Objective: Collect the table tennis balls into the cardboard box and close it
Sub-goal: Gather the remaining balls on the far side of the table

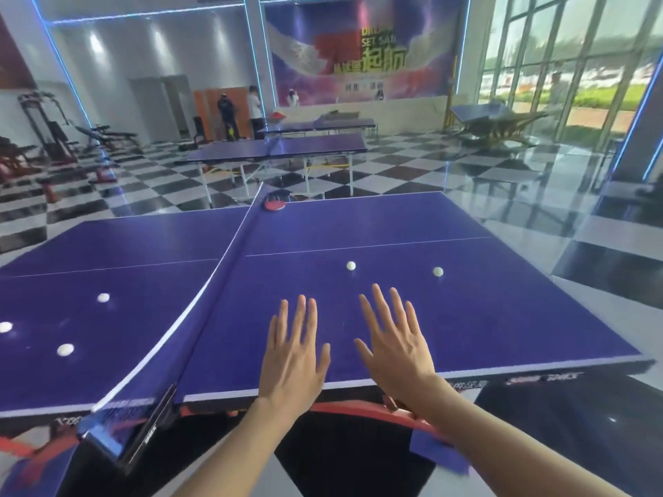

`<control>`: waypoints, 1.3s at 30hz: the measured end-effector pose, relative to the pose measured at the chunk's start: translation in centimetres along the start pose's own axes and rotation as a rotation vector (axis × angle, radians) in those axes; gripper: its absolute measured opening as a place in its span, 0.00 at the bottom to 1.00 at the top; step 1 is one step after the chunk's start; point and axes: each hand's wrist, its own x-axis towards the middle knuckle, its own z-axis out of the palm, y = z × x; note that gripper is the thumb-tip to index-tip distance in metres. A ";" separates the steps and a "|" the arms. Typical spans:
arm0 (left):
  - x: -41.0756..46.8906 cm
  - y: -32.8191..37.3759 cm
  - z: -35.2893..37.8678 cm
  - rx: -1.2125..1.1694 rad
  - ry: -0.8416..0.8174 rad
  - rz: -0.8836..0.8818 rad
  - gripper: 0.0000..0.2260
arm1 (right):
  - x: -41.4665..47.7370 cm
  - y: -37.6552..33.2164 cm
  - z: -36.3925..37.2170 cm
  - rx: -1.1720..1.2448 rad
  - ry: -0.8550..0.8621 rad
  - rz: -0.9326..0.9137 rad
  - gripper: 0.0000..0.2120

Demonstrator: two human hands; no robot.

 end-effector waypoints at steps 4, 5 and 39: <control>5.0 1.8 2.8 -0.005 -0.041 0.053 0.32 | 3.0 3.8 2.3 -0.008 -0.033 0.036 0.35; 6.3 2.0 3.7 -0.005 -0.052 0.068 0.32 | 3.8 4.6 3.0 -0.011 -0.038 0.050 0.35; 46.1 0.0 28.4 -0.063 -0.267 0.184 0.33 | 34.8 22.2 24.5 0.026 -0.297 0.272 0.33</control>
